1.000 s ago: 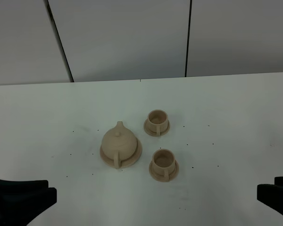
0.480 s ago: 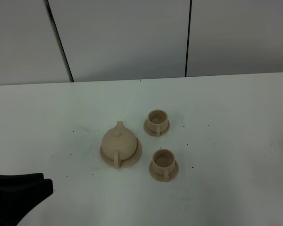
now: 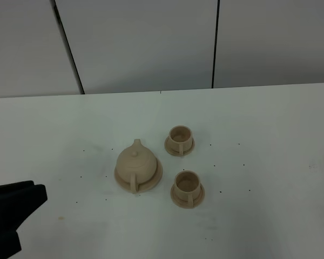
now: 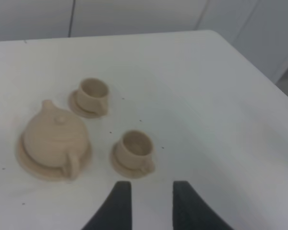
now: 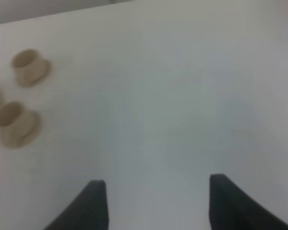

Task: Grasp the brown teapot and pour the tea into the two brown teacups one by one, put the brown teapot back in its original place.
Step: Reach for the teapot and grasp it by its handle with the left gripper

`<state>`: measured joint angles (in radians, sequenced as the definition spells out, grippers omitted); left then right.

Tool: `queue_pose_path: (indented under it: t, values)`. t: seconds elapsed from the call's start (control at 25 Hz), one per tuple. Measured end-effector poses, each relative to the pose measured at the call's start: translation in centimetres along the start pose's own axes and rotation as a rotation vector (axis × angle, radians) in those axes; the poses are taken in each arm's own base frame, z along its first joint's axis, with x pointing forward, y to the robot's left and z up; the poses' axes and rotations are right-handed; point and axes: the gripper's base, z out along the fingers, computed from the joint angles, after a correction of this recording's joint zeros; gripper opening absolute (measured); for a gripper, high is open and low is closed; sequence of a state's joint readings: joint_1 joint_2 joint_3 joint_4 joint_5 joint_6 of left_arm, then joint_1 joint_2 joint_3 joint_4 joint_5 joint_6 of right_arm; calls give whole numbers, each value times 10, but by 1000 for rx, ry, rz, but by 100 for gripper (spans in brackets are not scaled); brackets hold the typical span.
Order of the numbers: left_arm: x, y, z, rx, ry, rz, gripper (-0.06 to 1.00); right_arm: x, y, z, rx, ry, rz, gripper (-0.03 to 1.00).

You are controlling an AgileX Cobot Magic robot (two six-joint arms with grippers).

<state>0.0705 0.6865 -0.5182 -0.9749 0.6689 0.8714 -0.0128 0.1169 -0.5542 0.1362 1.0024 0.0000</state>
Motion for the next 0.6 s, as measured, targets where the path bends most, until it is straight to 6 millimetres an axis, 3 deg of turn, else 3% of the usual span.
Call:
queue_pose_path:
  t: [0.6]
  values:
    - [4,24,-3,-263,37,-57,28,18,-7,1,67,16,57,41]
